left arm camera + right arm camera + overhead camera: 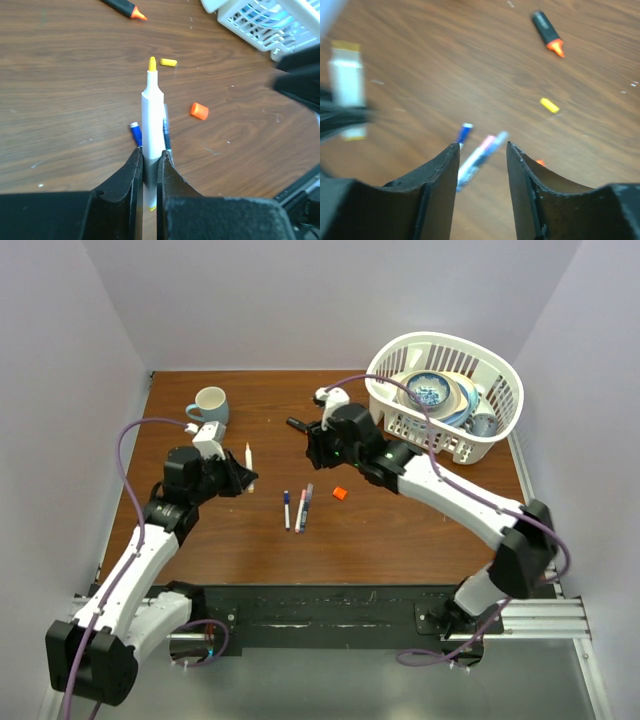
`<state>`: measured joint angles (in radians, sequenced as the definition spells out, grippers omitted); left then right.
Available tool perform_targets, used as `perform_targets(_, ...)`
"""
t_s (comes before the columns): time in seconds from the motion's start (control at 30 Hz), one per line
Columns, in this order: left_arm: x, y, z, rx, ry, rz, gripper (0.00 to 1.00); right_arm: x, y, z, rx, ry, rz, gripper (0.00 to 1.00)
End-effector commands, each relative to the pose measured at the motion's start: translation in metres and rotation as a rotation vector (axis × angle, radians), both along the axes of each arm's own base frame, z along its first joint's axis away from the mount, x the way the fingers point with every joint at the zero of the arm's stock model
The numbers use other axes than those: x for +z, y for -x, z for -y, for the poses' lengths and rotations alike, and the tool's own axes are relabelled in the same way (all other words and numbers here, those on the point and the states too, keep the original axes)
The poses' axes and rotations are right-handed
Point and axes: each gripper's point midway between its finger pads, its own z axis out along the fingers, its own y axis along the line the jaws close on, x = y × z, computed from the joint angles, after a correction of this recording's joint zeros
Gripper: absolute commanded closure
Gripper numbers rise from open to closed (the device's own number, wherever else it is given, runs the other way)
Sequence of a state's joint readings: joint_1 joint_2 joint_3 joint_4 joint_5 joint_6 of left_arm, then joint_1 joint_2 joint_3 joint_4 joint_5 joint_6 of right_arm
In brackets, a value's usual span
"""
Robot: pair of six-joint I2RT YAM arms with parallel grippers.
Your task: Insert the pens into the pen caps
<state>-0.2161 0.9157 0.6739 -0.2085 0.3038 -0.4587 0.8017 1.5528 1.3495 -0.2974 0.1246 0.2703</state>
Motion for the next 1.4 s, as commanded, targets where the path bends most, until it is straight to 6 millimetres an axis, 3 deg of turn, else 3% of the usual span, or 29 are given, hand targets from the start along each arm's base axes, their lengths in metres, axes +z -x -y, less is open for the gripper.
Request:
perform_targets(0.0, 0.014, 0.001, -0.016, 0.035, -0.086, 0.074, 1.0, -0.031, -0.026, 0.007, 0.032, 0.249, 0.024, 0.51)
perform_targets(0.1, 0.014, 0.005, -0.011, 0.011, -0.063, 0.086, 1.0, -0.059, -0.04, -0.003, 0.081, 0.319, -0.008, 0.46)
perform_targets(0.23, 0.013, 0.006, -0.006, -0.024, -0.056, 0.073, 1.0, -0.096, -0.071, 0.0, 0.057, 0.403, -0.103, 0.46)
perform_targets(0.37, 0.013, 0.008, -0.004, -0.039, -0.057, 0.076, 1.0, -0.105, -0.094, -0.005, 0.093, 0.465, -0.096, 0.45)
perform_targets(0.4, 0.015, 0.008, -0.006, -0.028, -0.055, 0.085, 1.0, -0.116, -0.096, -0.006, 0.109, 0.479, -0.112, 0.44)
perform_targets(0.57, 0.019, 0.01, -0.004, -0.033, -0.04, 0.098, 1.0, -0.135, -0.111, -0.001, 0.173, 0.488, -0.144, 0.43)
perform_targets(0.87, 0.021, 0.009, -0.004, -0.031, -0.037, 0.106, 1.0, -0.174, -0.117, 0.005, 0.221, 0.533, -0.192, 0.43)
perform_targets(1.17, 0.022, 0.009, -0.005, -0.028, -0.037, 0.112, 1.0, -0.199, -0.114, 0.017, 0.211, 0.566, -0.243, 0.47)
perform_targets(1.37, 0.024, 0.01, -0.004, -0.036, -0.035, 0.124, 1.0, -0.208, -0.103, 0.028, 0.187, 0.589, -0.289, 0.65)
